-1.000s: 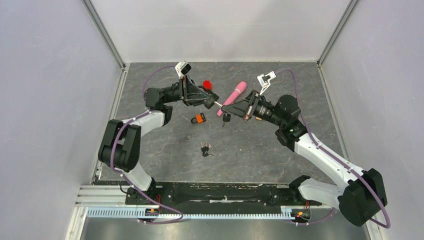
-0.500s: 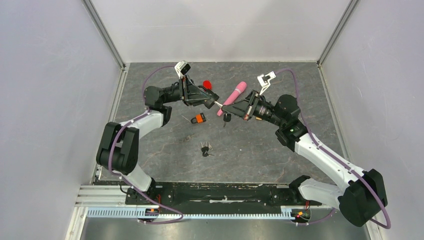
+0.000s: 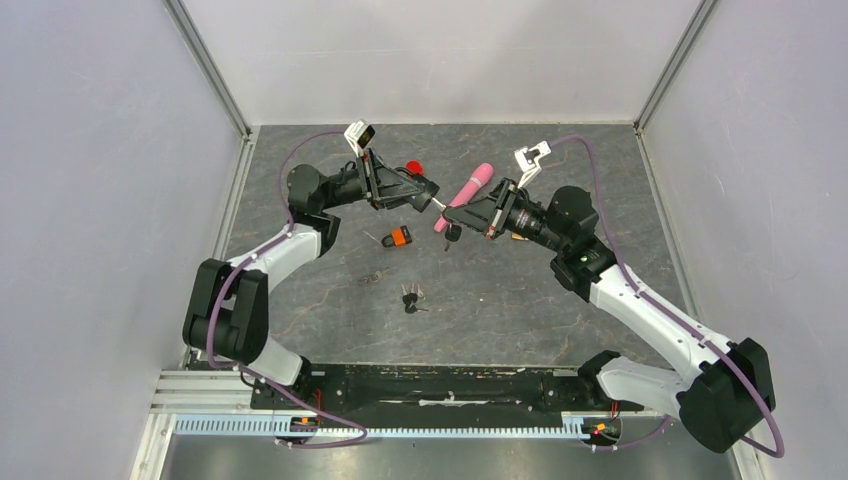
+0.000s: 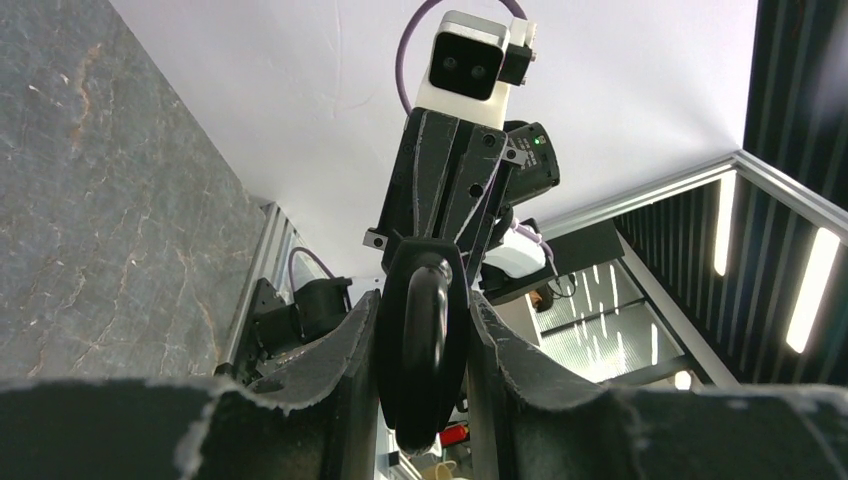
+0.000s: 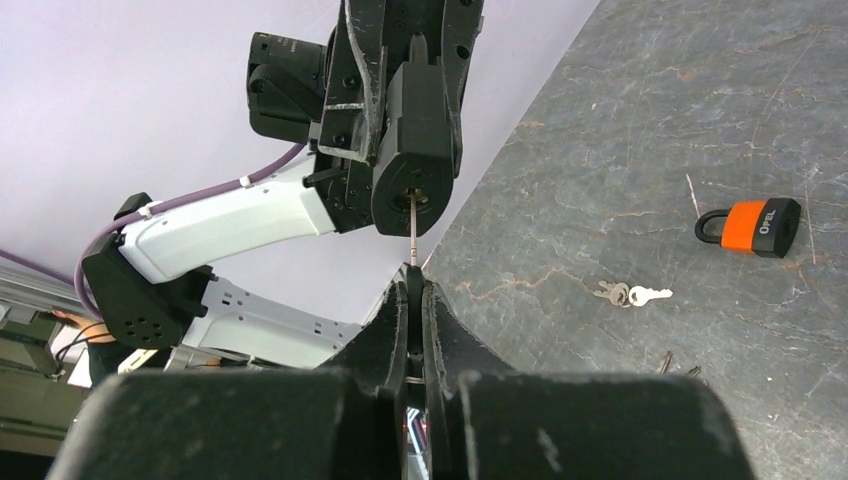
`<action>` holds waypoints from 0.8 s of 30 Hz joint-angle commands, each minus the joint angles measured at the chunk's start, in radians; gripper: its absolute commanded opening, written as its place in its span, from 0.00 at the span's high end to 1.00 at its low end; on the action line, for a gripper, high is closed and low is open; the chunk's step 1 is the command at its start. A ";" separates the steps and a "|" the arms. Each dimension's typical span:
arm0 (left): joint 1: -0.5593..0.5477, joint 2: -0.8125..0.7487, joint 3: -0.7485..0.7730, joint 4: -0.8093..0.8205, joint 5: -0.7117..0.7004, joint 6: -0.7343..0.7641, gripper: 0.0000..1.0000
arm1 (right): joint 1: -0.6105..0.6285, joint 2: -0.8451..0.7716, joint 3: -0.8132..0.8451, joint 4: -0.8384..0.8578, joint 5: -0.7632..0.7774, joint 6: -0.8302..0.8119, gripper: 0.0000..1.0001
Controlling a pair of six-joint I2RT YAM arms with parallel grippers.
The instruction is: Unlock with the key
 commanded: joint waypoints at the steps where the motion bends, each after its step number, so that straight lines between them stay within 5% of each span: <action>1: -0.051 -0.070 0.015 0.021 -0.012 0.071 0.98 | 0.023 0.017 0.042 -0.016 0.021 -0.017 1.00; 14: -0.049 -0.061 -0.002 0.047 -0.029 0.067 0.98 | 0.029 0.012 0.030 0.038 -0.021 0.034 1.00; 24: -0.048 -0.089 0.000 -0.099 -0.032 0.182 0.98 | 0.029 0.008 0.027 0.060 -0.046 0.056 1.00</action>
